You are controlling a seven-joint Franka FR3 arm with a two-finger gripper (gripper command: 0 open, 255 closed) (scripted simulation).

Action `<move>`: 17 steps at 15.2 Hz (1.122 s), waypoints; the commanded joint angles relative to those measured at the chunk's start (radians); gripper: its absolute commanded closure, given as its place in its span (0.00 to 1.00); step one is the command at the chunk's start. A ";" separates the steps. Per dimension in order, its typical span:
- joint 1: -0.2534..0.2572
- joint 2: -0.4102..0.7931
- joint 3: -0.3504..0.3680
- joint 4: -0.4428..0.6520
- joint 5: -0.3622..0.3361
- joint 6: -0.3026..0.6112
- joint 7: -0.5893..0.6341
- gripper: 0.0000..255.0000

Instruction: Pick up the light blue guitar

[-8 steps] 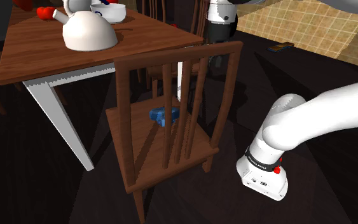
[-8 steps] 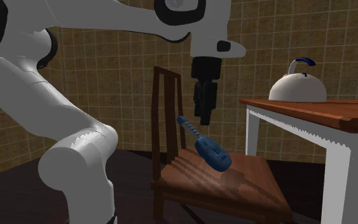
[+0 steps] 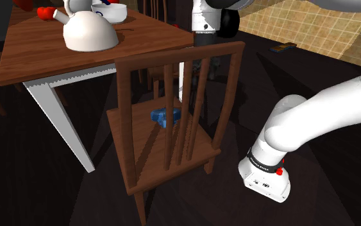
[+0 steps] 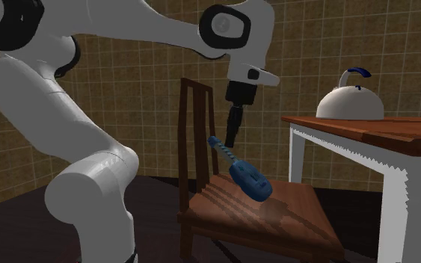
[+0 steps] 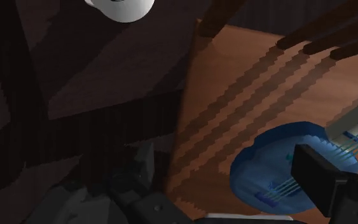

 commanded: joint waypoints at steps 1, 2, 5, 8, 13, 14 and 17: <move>-0.003 0.048 0.042 0.013 0.048 0.001 0.108 0.00; -0.003 0.074 0.063 0.024 0.072 0.001 0.160 0.00; -0.004 0.159 0.119 0.064 0.141 0.009 0.313 0.00; -0.006 0.255 0.169 0.112 0.204 0.027 0.462 0.00; -0.003 0.389 0.222 0.169 0.274 0.075 0.637 0.00; -0.003 0.391 0.223 0.159 0.275 0.088 0.634 0.00; -0.001 0.401 0.228 0.128 0.276 0.127 0.622 0.00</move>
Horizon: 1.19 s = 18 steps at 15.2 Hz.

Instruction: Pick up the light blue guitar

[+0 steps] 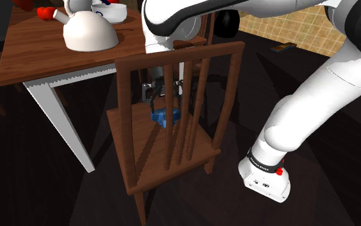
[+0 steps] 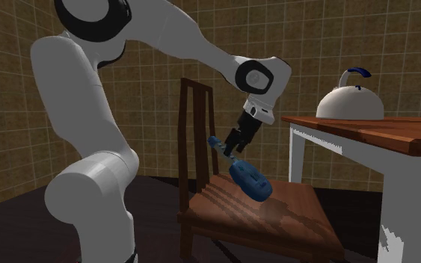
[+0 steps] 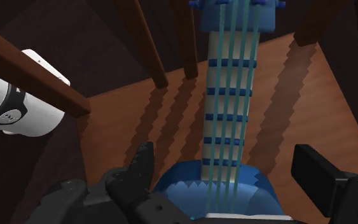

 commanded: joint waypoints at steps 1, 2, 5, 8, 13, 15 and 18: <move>0.000 0.011 0.003 -0.016 0.001 0.026 -0.006 0.00; 0.001 0.015 0.005 -0.026 0.001 0.039 -0.010 0.00; 0.001 0.016 0.006 -0.033 0.002 0.047 -0.012 1.00; 0.001 0.016 0.006 -0.032 0.002 0.046 -0.012 1.00; 0.001 0.016 0.006 -0.031 0.002 0.046 -0.012 1.00; 0.000 0.013 0.004 -0.022 0.001 0.034 -0.009 1.00; -0.001 0.003 -0.001 0.008 -0.001 -0.005 0.003 1.00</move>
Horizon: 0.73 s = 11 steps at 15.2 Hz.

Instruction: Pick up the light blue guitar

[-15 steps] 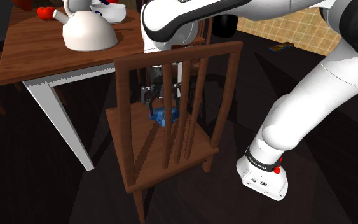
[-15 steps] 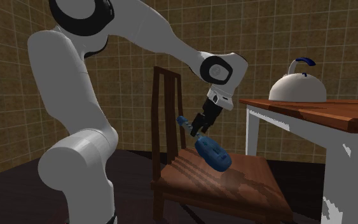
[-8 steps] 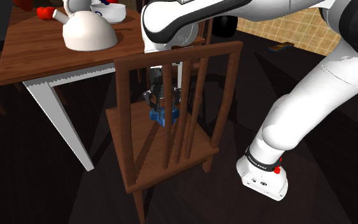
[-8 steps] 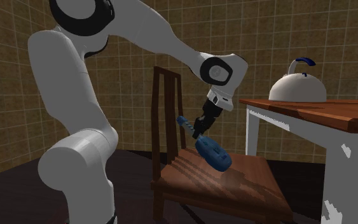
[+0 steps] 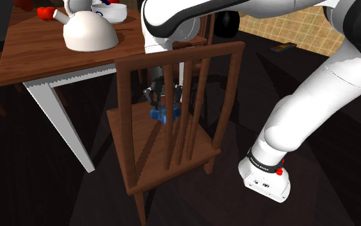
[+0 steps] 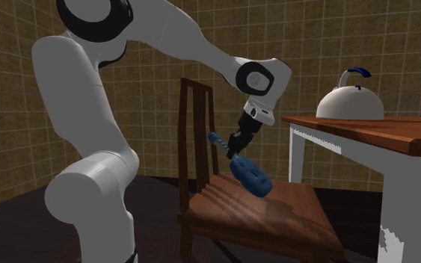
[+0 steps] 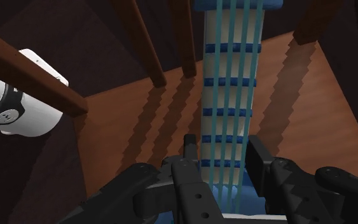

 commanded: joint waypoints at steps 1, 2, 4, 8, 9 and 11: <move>-0.002 -0.009 -0.005 0.019 -0.002 -0.027 0.005 1.00; -0.002 -0.012 -0.006 0.029 -0.002 -0.040 0.009 1.00; -0.003 -0.017 -0.010 0.051 -0.003 -0.066 0.017 1.00; -0.005 -0.024 -0.016 0.097 -0.005 -0.116 0.033 1.00; -0.005 -0.025 -0.017 0.109 -0.005 -0.129 0.037 1.00; -0.006 -0.027 -0.020 0.133 -0.006 -0.154 0.045 1.00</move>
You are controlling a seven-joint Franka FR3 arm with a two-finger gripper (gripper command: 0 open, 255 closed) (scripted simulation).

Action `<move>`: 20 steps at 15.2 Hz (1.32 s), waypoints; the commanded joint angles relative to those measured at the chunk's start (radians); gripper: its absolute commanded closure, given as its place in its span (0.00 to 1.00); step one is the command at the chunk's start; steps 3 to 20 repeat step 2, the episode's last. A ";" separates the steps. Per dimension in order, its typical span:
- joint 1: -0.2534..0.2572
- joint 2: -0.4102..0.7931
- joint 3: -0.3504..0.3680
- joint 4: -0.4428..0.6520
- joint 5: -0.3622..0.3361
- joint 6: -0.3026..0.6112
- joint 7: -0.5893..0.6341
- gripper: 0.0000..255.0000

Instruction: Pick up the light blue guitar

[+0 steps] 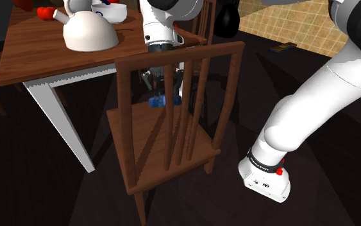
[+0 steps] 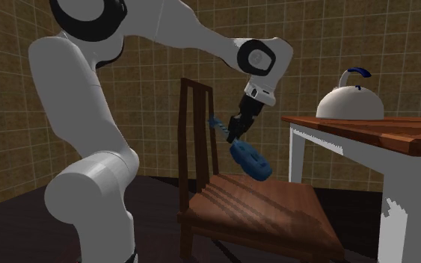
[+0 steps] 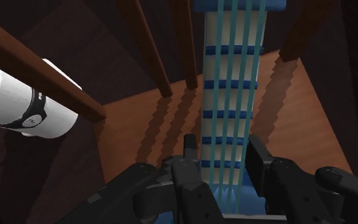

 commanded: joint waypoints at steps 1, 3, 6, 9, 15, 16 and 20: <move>0.000 -0.002 -0.001 0.012 0.000 -0.013 0.004 1.00; 0.000 -0.002 -0.001 0.012 0.000 -0.013 0.005 1.00; 0.000 -0.002 -0.001 0.012 0.000 -0.013 0.005 1.00; 0.000 -0.002 -0.001 0.012 0.000 -0.013 0.005 1.00; 0.000 -0.002 -0.001 0.012 0.000 -0.013 0.005 1.00; 0.000 -0.002 -0.001 0.012 0.000 -0.013 0.005 1.00; 0.000 -0.002 -0.001 0.012 0.000 -0.013 0.005 1.00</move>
